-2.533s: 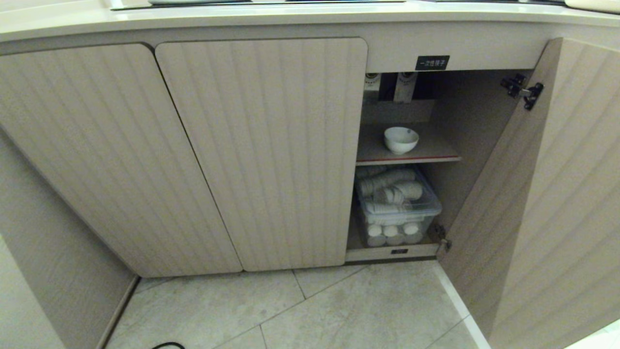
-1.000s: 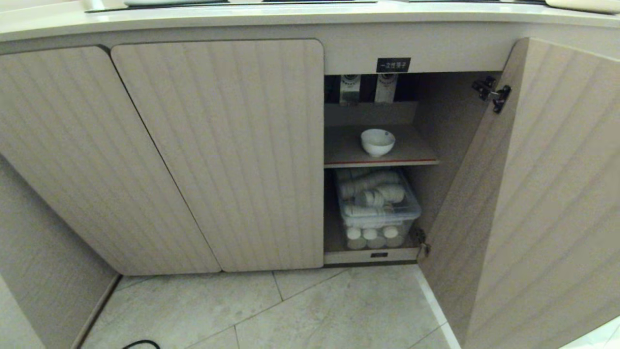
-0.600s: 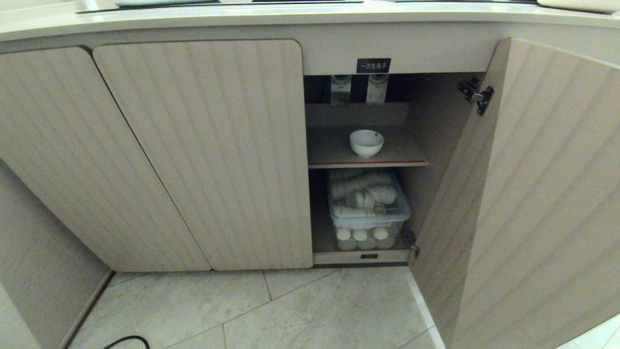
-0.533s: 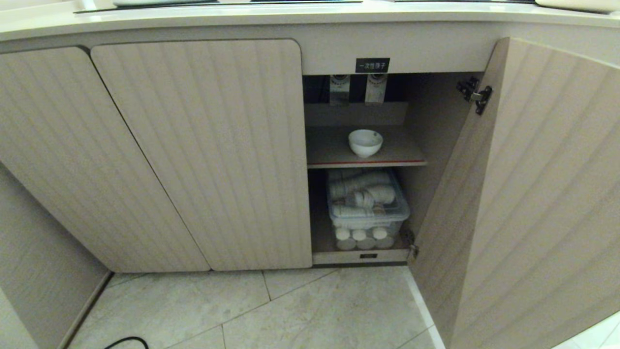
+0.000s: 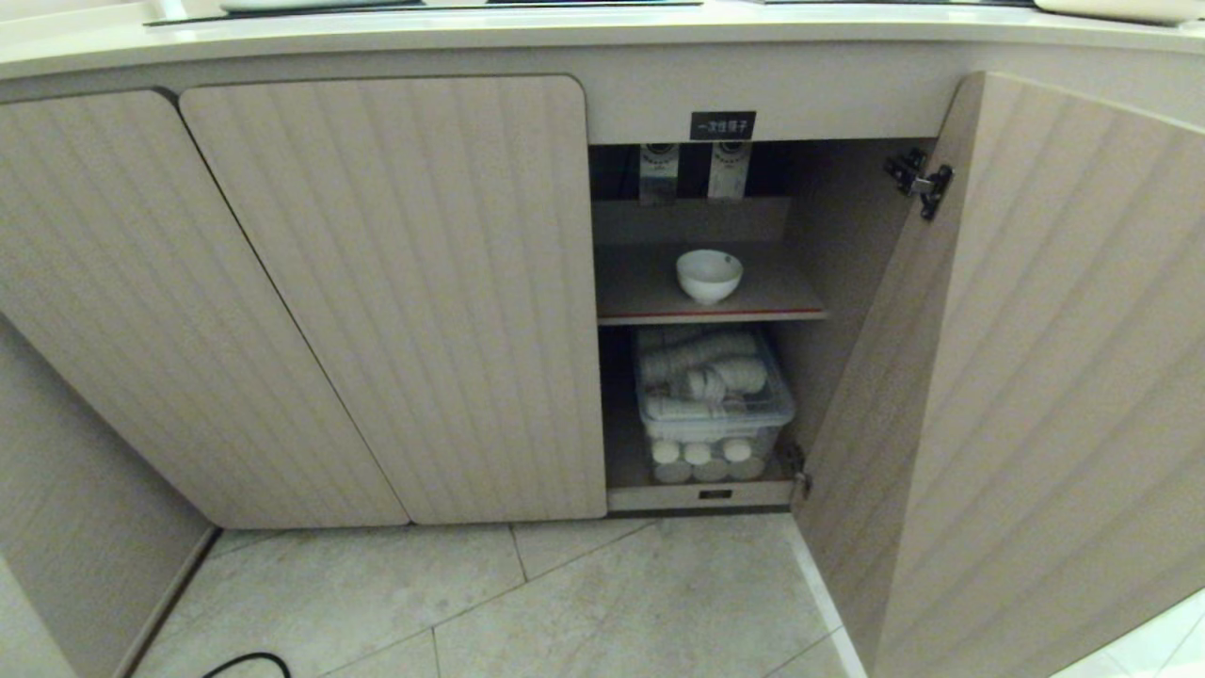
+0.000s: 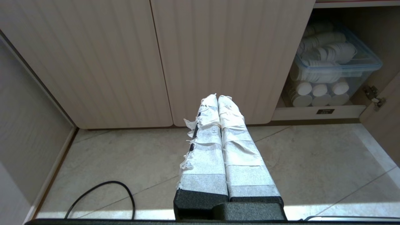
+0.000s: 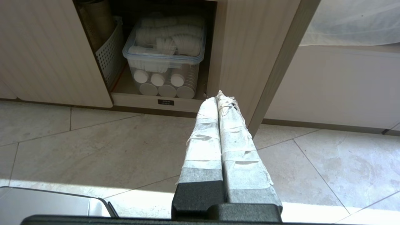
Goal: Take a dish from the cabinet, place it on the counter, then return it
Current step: Close the cabinet door
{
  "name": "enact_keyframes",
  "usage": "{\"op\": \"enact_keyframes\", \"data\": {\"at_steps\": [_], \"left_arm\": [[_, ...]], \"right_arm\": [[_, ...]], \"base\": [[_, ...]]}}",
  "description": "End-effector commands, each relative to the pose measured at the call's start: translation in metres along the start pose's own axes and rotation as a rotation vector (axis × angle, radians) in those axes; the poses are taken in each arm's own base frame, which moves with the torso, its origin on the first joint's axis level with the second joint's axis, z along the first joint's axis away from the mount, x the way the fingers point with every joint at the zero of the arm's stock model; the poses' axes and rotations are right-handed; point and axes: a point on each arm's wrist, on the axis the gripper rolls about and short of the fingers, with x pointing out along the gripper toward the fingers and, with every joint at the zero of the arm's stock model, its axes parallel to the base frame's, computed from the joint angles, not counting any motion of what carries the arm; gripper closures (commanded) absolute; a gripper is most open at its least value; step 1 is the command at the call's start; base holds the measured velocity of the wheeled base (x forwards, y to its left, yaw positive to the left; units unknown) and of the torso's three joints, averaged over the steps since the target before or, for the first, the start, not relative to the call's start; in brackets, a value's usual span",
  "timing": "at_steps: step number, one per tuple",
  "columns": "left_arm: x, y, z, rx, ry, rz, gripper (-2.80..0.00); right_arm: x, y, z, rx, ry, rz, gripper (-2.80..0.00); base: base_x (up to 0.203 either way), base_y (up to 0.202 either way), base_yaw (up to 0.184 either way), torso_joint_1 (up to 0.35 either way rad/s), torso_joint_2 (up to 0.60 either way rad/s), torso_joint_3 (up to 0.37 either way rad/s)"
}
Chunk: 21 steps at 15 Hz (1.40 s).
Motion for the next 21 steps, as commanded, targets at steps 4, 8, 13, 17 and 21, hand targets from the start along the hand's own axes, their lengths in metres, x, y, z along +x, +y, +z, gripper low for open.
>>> {"op": "enact_keyframes", "data": {"at_steps": [4,8,13,17,21], "left_arm": [[0.0000,0.0000,-0.0001,0.000,0.000,0.000,0.00],[0.0000,0.0000,-0.0001,0.000,0.000,0.000,0.00],[-0.0001,0.0000,0.0003,0.000,-0.001,0.000,0.00],[-0.0001,0.0000,0.0002,0.000,-0.001,0.000,0.00],[0.0000,0.0000,0.0001,0.000,-0.001,0.000,0.00]], "right_arm": [[0.0001,0.0000,0.0001,-0.001,0.001,0.001,0.00],[0.0002,0.0000,-0.0003,-0.001,0.002,0.001,0.00],[0.0001,0.0000,0.0001,-0.004,0.001,0.001,0.00],[0.0001,0.0000,-0.0001,-0.012,0.002,0.001,0.00],[0.0001,-0.0004,0.0019,-0.012,-0.016,-0.009,0.00]], "base": [[0.000,0.000,0.000,0.000,0.00,0.000],[0.000,0.000,0.000,0.000,0.00,0.000],[0.000,0.000,0.000,0.000,0.00,0.000],[0.000,0.000,0.000,0.000,0.00,0.000],[0.000,0.000,0.000,0.000,0.00,0.000]]}}
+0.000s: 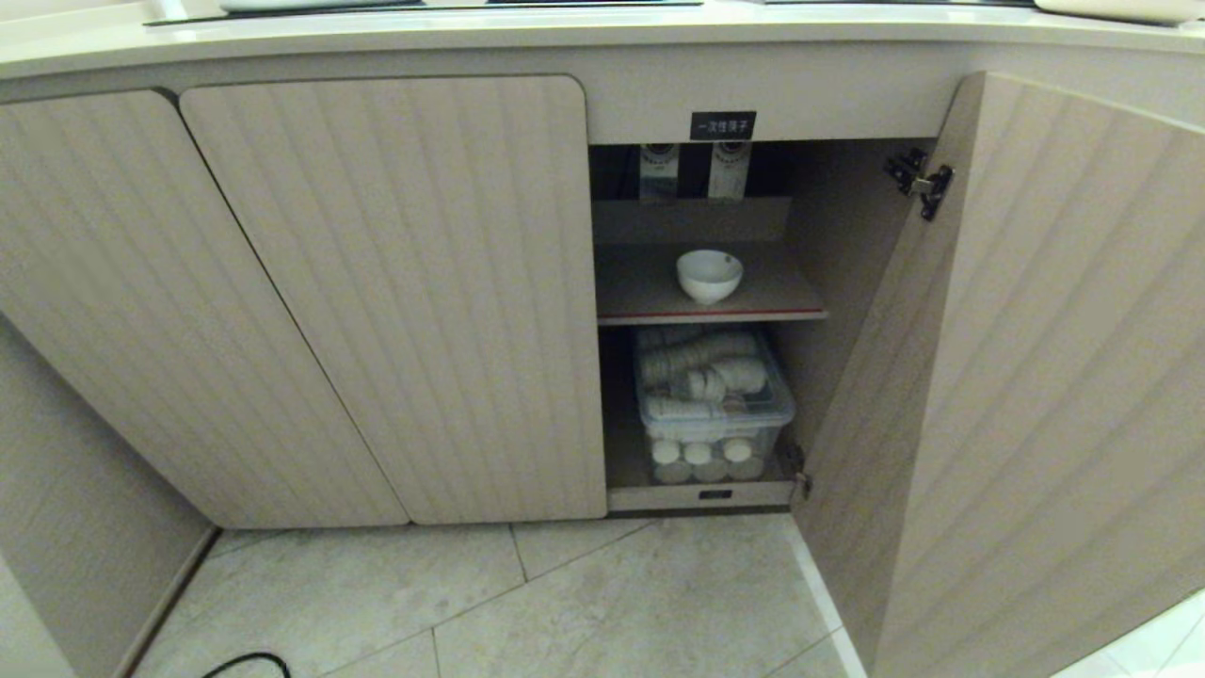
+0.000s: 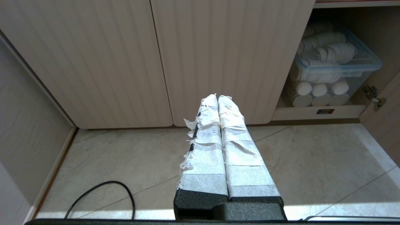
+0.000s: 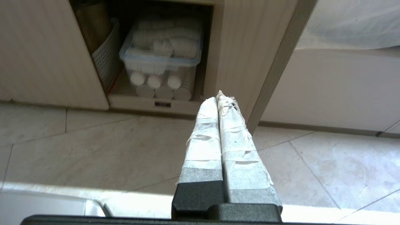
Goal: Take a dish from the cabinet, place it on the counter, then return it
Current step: Close the cabinet door
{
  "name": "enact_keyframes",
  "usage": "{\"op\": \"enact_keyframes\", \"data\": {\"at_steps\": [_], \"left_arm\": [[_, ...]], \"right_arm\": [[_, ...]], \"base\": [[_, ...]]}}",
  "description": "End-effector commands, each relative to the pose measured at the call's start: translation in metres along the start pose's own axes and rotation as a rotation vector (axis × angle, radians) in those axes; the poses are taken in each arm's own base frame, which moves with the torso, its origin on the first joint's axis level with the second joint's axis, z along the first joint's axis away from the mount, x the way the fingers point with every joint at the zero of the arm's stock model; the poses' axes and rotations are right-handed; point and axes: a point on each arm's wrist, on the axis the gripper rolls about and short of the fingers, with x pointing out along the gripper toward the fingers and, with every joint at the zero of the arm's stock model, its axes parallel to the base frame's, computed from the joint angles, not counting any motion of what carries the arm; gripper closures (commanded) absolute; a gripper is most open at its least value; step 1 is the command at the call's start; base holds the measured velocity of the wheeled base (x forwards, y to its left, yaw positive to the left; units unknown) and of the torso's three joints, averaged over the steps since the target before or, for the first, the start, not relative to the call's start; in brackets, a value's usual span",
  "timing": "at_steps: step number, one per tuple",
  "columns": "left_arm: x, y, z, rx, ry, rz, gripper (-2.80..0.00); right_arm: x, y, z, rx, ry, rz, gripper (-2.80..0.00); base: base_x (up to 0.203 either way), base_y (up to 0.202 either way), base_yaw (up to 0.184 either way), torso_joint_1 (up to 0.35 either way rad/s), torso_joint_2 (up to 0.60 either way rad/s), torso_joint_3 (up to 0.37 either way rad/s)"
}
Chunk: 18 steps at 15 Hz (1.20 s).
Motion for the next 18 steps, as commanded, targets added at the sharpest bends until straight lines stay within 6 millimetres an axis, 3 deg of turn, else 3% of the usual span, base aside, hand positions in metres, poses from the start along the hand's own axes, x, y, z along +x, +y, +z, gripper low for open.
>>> {"op": "enact_keyframes", "data": {"at_steps": [1,7,11,13,18], "left_arm": [[0.000,0.000,0.000,-0.001,0.001,0.000,0.00],[0.000,0.000,0.000,-0.001,0.000,0.000,0.00],[0.000,0.000,0.000,-0.001,0.001,0.000,0.00],[0.000,0.000,0.000,-0.001,0.001,0.000,0.00],[0.000,0.000,0.000,-0.001,-0.001,0.000,0.00]], "right_arm": [[0.000,-0.001,0.002,0.001,-0.021,-0.031,0.00],[0.001,-0.004,0.016,-0.003,-0.061,-0.099,0.00],[-0.002,-0.010,0.025,-0.025,-0.060,-0.336,0.00],[-0.004,-0.011,0.034,-0.051,-0.074,-0.348,0.00],[-0.004,-0.014,0.049,-0.057,0.074,-0.435,0.00]], "base": [[0.000,0.000,0.000,0.000,0.00,0.000],[0.000,0.000,0.000,0.000,0.00,0.000],[0.000,0.000,0.000,0.000,0.00,0.000],[0.000,0.000,0.000,0.000,0.00,0.000],[0.000,0.000,0.000,0.000,0.00,0.000]]}}
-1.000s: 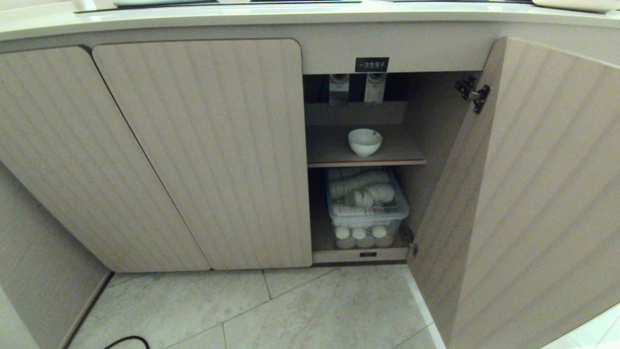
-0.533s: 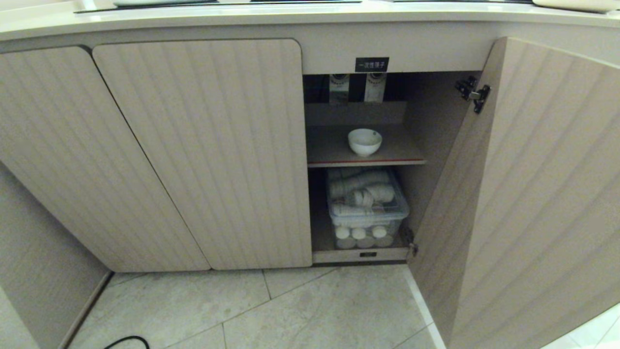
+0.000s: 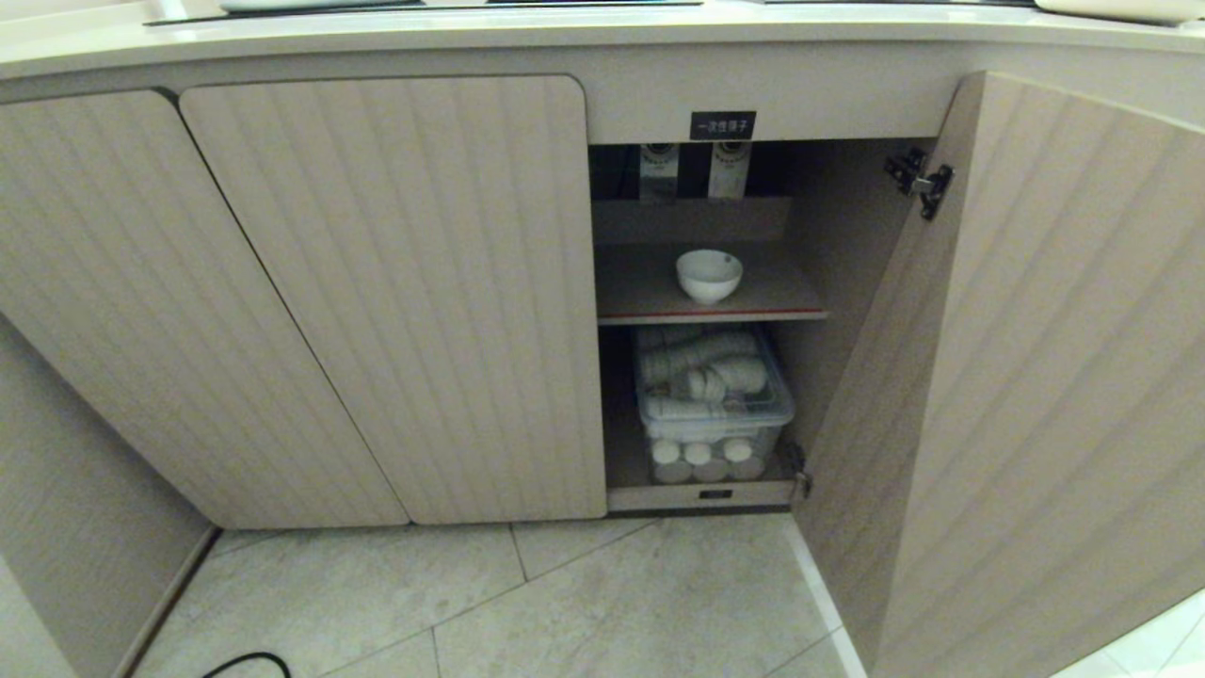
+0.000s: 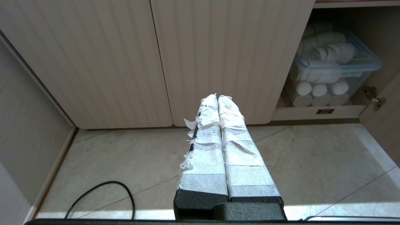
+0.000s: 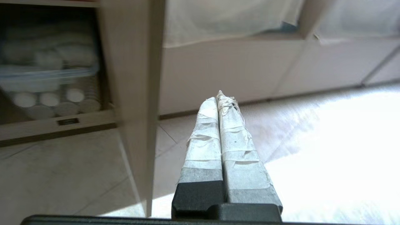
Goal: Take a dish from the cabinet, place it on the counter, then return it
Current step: Close the cabinet door
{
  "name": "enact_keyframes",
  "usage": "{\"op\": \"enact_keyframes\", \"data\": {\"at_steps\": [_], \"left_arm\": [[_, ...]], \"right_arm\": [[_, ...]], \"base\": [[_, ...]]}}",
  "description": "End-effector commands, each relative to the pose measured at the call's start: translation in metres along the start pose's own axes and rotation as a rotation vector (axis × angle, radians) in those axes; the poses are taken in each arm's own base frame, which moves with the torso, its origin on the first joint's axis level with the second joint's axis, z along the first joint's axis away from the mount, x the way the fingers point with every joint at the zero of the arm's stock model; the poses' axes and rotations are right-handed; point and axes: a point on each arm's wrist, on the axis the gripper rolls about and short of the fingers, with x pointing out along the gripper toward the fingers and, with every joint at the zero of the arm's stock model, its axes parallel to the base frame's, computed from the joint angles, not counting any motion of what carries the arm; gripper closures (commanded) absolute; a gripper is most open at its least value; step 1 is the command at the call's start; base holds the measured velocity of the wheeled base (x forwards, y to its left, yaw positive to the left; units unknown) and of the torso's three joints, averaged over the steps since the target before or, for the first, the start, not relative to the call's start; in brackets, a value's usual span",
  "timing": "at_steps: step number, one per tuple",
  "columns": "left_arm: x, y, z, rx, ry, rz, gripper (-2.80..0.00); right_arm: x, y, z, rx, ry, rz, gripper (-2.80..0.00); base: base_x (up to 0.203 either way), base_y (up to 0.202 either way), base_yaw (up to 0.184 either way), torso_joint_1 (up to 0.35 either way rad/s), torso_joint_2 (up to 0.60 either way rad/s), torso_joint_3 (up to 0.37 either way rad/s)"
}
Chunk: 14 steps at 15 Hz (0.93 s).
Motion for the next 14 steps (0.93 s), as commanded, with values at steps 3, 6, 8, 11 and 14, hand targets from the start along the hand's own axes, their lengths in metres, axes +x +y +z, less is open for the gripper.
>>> {"op": "enact_keyframes", "data": {"at_steps": [3,6,8,11,14], "left_arm": [[0.000,0.000,0.000,0.000,-0.001,0.000,0.00],[0.000,0.000,0.000,0.000,0.000,0.000,0.00],[0.000,0.000,0.000,0.000,0.000,0.000,0.00],[0.000,0.000,0.000,0.000,-0.001,0.000,0.00],[0.000,0.000,0.000,0.000,-0.001,0.000,0.00]], "right_arm": [[0.006,0.000,0.019,-0.004,0.033,-0.018,0.00],[0.012,0.000,0.041,0.013,0.046,-0.061,0.00],[0.018,0.001,0.056,0.030,0.057,-0.112,0.00],[0.025,0.001,0.071,0.056,0.034,-0.137,0.00],[0.032,0.001,0.093,0.084,-0.039,-0.112,0.00]], "base": [[0.000,0.000,0.000,0.000,0.00,0.000],[0.000,0.000,0.000,0.000,0.00,0.000],[0.000,0.000,0.000,0.000,0.00,0.000],[0.000,0.000,0.000,0.000,0.00,0.000],[0.000,0.000,0.000,0.000,0.00,0.000]]}}
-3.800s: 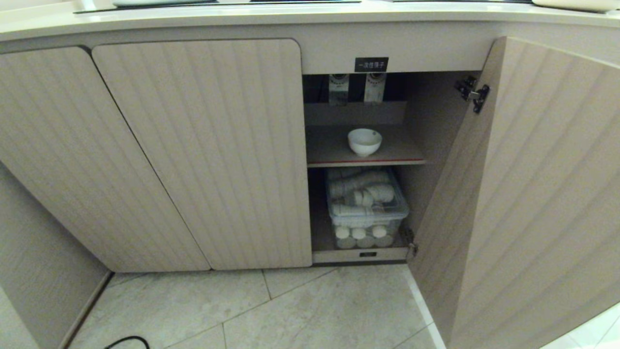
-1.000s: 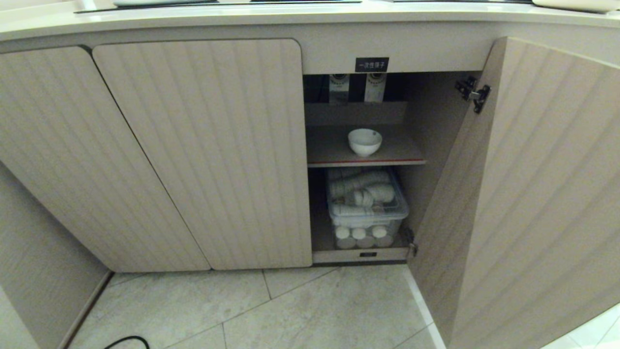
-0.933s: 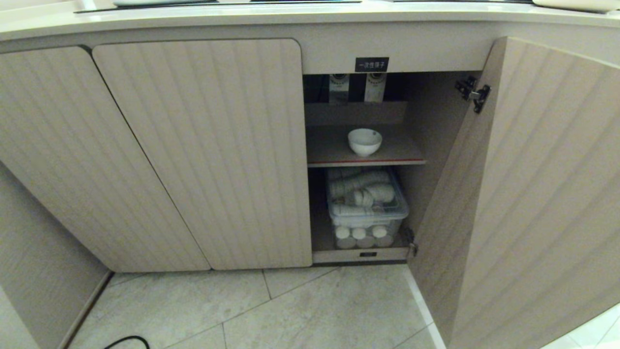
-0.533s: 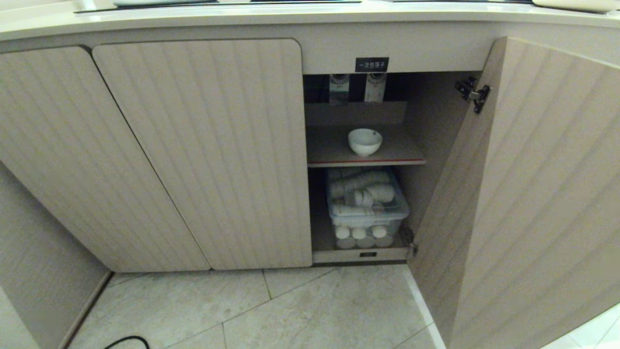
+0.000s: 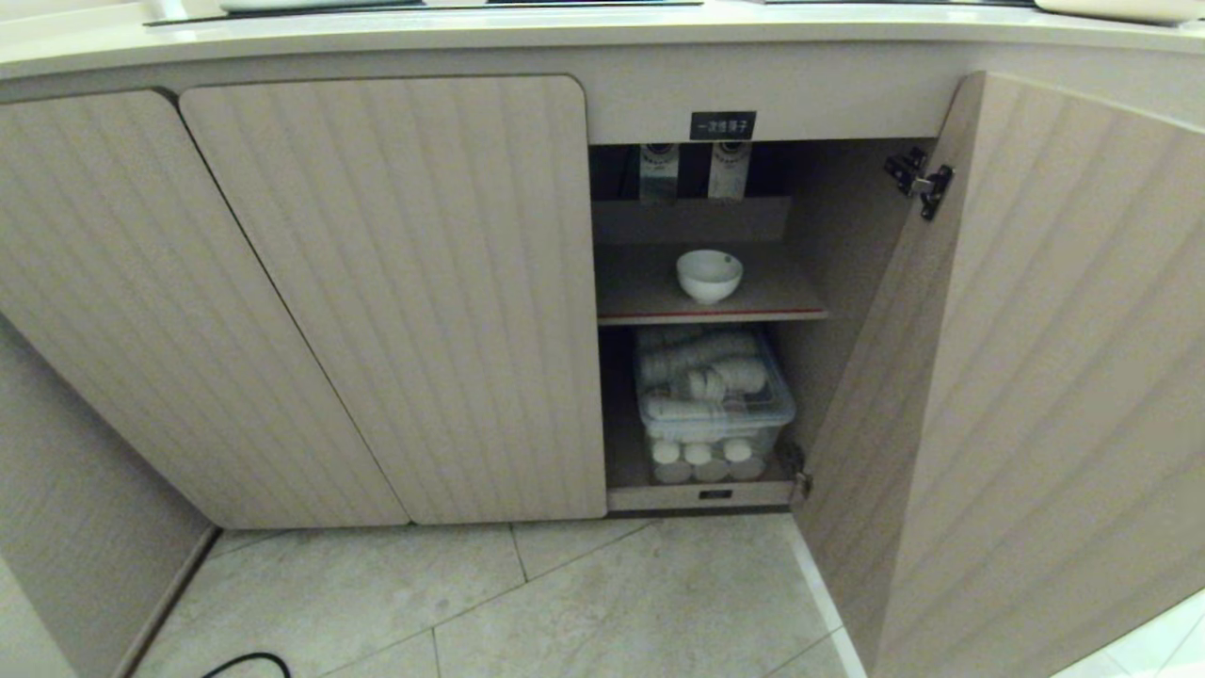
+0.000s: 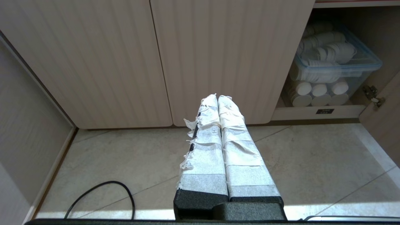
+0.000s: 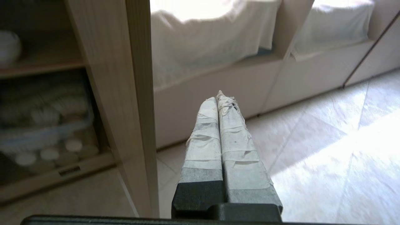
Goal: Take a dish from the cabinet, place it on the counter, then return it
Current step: Close the cabinet door
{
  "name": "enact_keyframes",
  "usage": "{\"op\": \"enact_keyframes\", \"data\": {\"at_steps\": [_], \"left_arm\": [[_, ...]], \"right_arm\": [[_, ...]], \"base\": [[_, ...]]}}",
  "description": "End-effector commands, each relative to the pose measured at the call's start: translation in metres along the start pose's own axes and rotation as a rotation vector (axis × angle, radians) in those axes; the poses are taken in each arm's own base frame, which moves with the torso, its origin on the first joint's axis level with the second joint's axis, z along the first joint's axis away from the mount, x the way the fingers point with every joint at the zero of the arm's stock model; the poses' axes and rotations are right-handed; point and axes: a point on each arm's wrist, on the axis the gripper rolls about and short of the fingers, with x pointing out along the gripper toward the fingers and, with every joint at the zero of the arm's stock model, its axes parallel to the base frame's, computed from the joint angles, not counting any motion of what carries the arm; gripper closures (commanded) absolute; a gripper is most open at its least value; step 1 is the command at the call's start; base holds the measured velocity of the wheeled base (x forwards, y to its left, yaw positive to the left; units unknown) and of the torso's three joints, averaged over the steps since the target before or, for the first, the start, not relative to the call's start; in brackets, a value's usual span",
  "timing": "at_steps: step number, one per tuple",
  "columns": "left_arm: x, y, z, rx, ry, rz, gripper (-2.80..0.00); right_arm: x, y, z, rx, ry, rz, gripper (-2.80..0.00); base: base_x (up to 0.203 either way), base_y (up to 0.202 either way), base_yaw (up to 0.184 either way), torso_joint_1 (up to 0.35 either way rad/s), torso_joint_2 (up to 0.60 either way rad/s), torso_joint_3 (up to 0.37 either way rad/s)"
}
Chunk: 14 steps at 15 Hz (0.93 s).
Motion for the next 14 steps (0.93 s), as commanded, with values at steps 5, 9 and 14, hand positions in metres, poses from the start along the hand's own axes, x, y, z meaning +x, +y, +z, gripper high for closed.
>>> {"op": "enact_keyframes", "data": {"at_steps": [5,9,14], "left_arm": [[0.000,0.000,0.000,0.000,0.000,0.000,0.00],[0.000,0.000,0.000,0.000,-0.001,0.000,0.00],[0.000,0.000,0.000,0.000,0.000,0.000,0.00]], "right_arm": [[0.019,0.004,0.024,0.008,-0.047,-0.036,0.00],[0.029,0.004,0.030,0.007,-0.022,-0.122,0.00],[0.041,0.005,0.018,0.001,0.050,-0.130,0.00]], "base": [[0.000,0.000,0.000,0.000,0.00,0.000],[0.000,0.000,0.000,0.000,0.00,0.000],[0.000,0.000,0.000,0.000,0.00,0.000]]}}
